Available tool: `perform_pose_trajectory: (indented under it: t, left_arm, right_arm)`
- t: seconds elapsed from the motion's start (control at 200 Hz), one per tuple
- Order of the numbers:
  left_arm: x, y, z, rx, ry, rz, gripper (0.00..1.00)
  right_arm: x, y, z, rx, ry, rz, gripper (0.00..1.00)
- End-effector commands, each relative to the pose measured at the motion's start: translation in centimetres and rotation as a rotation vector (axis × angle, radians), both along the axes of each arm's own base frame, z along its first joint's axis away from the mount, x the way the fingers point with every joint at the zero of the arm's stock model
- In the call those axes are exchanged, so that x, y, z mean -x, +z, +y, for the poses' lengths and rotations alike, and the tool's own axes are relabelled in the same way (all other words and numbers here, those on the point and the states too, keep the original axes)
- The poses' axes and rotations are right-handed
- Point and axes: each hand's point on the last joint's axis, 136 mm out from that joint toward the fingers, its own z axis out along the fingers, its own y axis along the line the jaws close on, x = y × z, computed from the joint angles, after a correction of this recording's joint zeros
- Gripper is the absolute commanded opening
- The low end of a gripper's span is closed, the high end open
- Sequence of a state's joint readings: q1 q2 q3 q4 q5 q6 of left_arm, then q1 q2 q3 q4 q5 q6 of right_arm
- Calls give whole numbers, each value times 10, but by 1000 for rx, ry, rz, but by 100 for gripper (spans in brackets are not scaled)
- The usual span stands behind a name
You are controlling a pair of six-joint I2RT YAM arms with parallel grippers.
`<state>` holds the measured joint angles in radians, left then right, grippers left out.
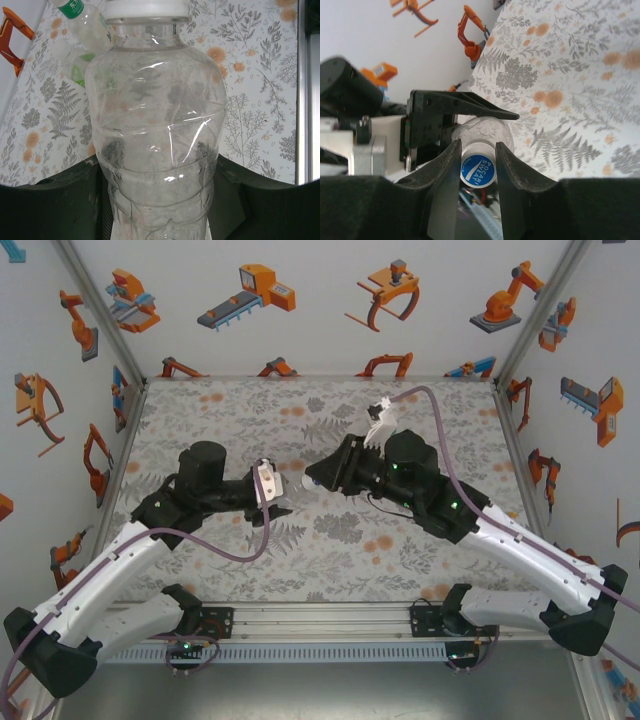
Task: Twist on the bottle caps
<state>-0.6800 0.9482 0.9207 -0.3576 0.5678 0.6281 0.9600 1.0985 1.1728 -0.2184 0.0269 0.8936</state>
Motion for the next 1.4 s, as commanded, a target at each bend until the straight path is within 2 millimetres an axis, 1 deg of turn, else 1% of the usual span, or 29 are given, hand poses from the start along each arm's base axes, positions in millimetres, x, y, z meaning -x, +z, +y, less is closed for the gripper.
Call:
perform_pose_trajectory:
  t: [0.0,0.085,0.145,0.225,0.29,0.381,0.386,0.446,0.491,0.551,0.626,0.686,0.791,0.921,1.041,1.192,1.287,1.397]
  left_arm:
    - [-1,8,-1,31,2,-24,0]
    - [2,9,-1,38,-12,-22,0]
    - [7,10,-3,45,-39,-14,0]
    - [13,12,-4,56,-75,-8,0]
    - [18,13,-5,64,-100,-4,0]
    - [23,17,-6,82,-124,1,0]
    - [23,17,-6,82,-126,3,0]
    - [27,22,-7,105,-144,9,0]
    - [30,26,-8,127,-160,13,0]
    - [33,34,-10,163,-177,23,0]
    - [37,47,-13,216,-204,29,0]
    - [43,59,-15,262,-238,33,0]
    - [61,80,-16,322,-348,47,0]
    - [81,102,-15,357,-459,64,0]
    - [93,111,-15,368,-517,67,0]
    - [103,117,-15,372,-555,74,0]
    - [104,119,-14,377,-559,73,0]
    - [105,122,-15,384,-561,75,0]
  right_arm:
    - [-8,-12,-8,-65,-120,149,0]
    - [-8,-1,-3,-77,-81,66,0]
    - [-7,12,-1,-76,-48,-22,0]
    - [1,31,0,-72,5,-149,0]
    - [10,46,0,-77,60,-273,18]
    - [23,66,-3,-88,114,-438,40]
    - [25,68,-2,-88,123,-461,42]
    - [37,78,-3,-97,172,-582,51]
    - [44,85,-4,-110,193,-655,55]
    - [53,91,-5,-124,216,-738,56]
    - [70,97,-3,-143,285,-874,56]
    - [80,100,-2,-158,322,-934,56]
    - [96,103,2,-166,401,-1041,56]
    - [113,114,1,-239,454,-1146,56]
    - [122,122,3,-275,492,-1188,53]
    - [127,129,4,-306,516,-1214,40]
    - [129,132,3,-316,519,-1226,34]
    - [135,134,3,-327,549,-1244,34]
